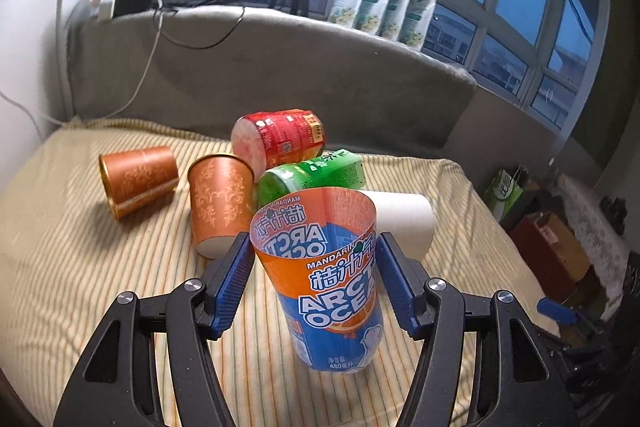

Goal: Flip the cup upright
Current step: 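Lift the can with the left tool and rotate it upright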

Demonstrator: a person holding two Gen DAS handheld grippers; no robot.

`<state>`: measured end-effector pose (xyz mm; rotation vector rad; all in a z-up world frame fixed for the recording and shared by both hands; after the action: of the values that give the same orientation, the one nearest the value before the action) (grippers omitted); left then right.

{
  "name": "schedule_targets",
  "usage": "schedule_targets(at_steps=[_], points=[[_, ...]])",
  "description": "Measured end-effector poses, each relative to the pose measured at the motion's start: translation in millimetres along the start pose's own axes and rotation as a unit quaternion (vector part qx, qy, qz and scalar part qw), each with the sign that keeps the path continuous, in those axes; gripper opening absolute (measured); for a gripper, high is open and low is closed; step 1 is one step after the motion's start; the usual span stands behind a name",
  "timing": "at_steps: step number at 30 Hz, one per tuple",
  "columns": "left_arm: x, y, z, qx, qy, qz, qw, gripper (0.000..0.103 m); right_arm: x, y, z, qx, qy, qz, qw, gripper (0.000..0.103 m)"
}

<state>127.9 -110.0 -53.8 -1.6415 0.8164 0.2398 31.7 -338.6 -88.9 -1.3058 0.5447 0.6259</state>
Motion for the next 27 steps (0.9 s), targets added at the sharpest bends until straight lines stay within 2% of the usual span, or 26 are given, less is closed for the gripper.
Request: schedule_targets(at_steps=[13, 27], points=[[-8.8, 13.5, -31.9, 0.078, -0.017, -0.021, 0.9966, 0.062, -2.1, -1.8, -3.5, 0.007, -0.002, 0.0, 1.0, 0.095], [-17.9, 24.6, -42.5, 0.092, -0.011, -0.024, 0.9954, 0.062, -7.5, -0.5, -1.9, 0.007, -0.005, -0.007, 1.0, 0.095]])
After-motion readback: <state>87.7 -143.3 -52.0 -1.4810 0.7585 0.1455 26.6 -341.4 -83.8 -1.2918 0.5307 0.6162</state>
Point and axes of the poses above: each gripper's, at about its wrist camera, not at the fingertips, and x roughly the way its jaws point, z to its left, y to its underside, the point moved 6 cm from there along x, roughly the way its jaws point, and after that the axes turned 3 degrees about y, right-handed, at the moved point
